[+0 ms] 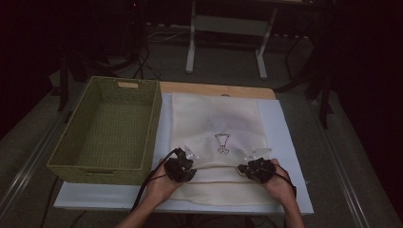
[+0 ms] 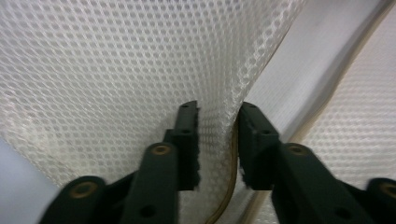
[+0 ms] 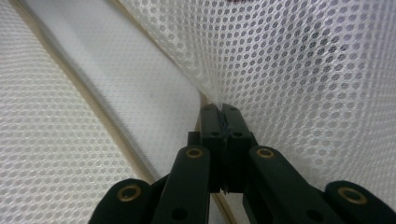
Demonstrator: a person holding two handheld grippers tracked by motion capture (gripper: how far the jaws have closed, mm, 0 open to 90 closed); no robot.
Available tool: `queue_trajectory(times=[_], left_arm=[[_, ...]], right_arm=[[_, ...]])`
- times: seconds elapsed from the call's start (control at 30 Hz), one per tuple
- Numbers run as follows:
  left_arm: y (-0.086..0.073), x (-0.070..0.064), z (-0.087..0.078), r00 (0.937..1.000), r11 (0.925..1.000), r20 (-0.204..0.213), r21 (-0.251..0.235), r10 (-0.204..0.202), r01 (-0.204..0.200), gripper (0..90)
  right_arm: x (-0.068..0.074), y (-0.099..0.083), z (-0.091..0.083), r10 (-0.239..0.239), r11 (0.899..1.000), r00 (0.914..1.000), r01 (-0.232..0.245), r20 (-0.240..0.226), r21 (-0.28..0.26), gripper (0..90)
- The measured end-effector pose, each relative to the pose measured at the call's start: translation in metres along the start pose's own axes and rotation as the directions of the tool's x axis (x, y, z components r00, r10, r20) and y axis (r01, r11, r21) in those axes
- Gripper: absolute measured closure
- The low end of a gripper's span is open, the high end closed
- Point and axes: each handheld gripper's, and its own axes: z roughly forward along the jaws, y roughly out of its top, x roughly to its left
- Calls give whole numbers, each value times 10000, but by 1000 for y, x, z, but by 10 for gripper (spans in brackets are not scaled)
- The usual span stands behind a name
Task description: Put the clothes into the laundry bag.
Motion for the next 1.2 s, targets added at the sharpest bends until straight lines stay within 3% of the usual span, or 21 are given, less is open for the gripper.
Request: queue_trajectory(times=[0.13, 0.17, 0.2, 0.3, 0.33, 0.37, 0.4, 0.43, 0.47, 0.53, 0.7, 0.77, 0.83, 0.93, 0.97, 1.07, 1.2], left_arm=[[5, -1, -11, 9995, 9967, 292, -810, 108, -84, 604], [6, -1, -14, 9995, 9955, 278, -939, 140, -113, 599], [8, -2, -16, 9995, 9943, 263, -1062, 147, -118, 599], [14, -2, -20, 9995, 9902, 270, -1393, 179, -140, 597], [15, -2, -22, 9996, 9882, 219, -1526, 166, -130, 596], [16, -2, -23, 9996, 9862, 218, -1652, 155, -116, 596], [18, -2, -25, 9996, 9835, 257, -1809, 113, -65, 597], [19, -2, -26, 9997, 9816, 240, -1911, 100, -53, 597], [20, -2, -28, 9998, 9804, 170, -1970, 94, -58, 598], [21, -1, -31, 9999, 9767, 101, -2147, -16, 38, 598], [20, 2, -40, 9996, 9677, 78, -2508, -253, 264, 597], [19, 4, -46, 9993, 9624, -46, -2695, -360, 334, 597], [18, 5, -49, 9992, 9595, -71, -2795, -396, 361, 596], [17, 6, -58, 9984, 9476, -241, -3166, -520, 417, 585], [17, 6, -58, 9984, 9476, -241, -3166, -520, 417, 582], [16, 8, -63, 9975, 9433, -334, -3286, -625, 481, 581], [13, 11, -66, 9964, 9405, -357, -3345, -765, 602, 579]], right_arm=[[1, 3, 0, -104, 9999, 9998, 105, -148, 111, 834], [2, 5, -3, -101, 9999, 9998, 99, -172, -97, 746], [2, 5, -3, -101, 9999, 9998, 99, -172, -97, 746], [3, 9, -11, -25, 9977, 9992, -2, -401, -682, 655], [4, 15, -17, -73, 9930, 9985, 8, -549, -1183, 621], [4, 15, -17, -73, 9930, 9985, 8, -549, -1183, 621], [5, 23, -22, -145, 9858, 9979, 36, -639, -1680, 619], [5, 23, -22, -145, 9858, 9979, 36, -639, -1680, 619], [7, 33, -24, -170, 9773, 9984, 52, -537, -2120, 717], [9, 41, -24, -191, 9725, 9993, 109, -328, -2328, 875], [18, 57, -14, -361, 9666, 9990, 287, -244, -2546, 899], [23, 65, 1, -401, 9702, 9987, 315, -307, -2403, 899], [24, 66, 6, -398, 9730, 9988, 323, -281, -2286, 899], [26, 65, 30, -398, 9877, 9989, 356, -243, -1525, 899], [26, 65, 30, -398, 9877, 9989, 356, -243, -1525, 899], [25, 58, 51, -350, 9958, 9992, 333, -185, -857, 900], [27, 55, 57, -441, 9971, 9990, 434, -98, -632, 900]])
